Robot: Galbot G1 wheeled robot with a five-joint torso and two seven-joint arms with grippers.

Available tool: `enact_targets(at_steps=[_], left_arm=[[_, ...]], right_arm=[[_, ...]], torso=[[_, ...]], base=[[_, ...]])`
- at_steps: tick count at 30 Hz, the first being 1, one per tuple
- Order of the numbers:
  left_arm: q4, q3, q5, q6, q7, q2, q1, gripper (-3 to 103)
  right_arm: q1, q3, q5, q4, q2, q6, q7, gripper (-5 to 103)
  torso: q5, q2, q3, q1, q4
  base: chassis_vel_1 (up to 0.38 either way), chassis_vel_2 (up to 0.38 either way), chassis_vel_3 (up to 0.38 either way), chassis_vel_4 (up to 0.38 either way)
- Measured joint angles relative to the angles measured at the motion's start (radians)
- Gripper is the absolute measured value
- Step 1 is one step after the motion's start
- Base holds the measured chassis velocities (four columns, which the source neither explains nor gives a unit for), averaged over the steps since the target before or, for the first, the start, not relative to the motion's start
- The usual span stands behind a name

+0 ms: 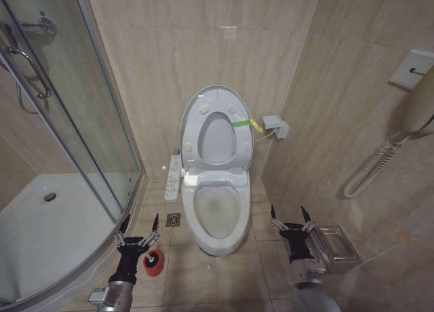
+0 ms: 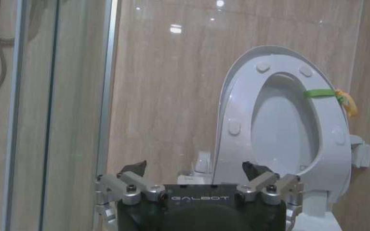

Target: Open the toilet lid, clean the toilet bowl with a toilet brush, close the toilet lid, and flush.

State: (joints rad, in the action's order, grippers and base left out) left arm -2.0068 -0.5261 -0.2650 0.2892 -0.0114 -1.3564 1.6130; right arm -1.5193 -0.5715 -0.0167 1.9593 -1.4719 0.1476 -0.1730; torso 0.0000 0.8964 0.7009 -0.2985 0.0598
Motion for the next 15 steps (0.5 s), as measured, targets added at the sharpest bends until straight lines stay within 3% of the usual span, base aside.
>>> enact_targets(at_steps=[15], left_arm=[[0.000, 0.002, 0.012, 0.010, 0.003, 0.003, 0.009, 99]], right_arm=[[0.000, 0.000, 0.000, 0.000, 0.000, 0.000, 0.000, 100]], torso=[[0.0000, 0.000, 0.000, 0.000, 0.0000]], base=[[0.000, 0.000, 0.000, 0.000]])
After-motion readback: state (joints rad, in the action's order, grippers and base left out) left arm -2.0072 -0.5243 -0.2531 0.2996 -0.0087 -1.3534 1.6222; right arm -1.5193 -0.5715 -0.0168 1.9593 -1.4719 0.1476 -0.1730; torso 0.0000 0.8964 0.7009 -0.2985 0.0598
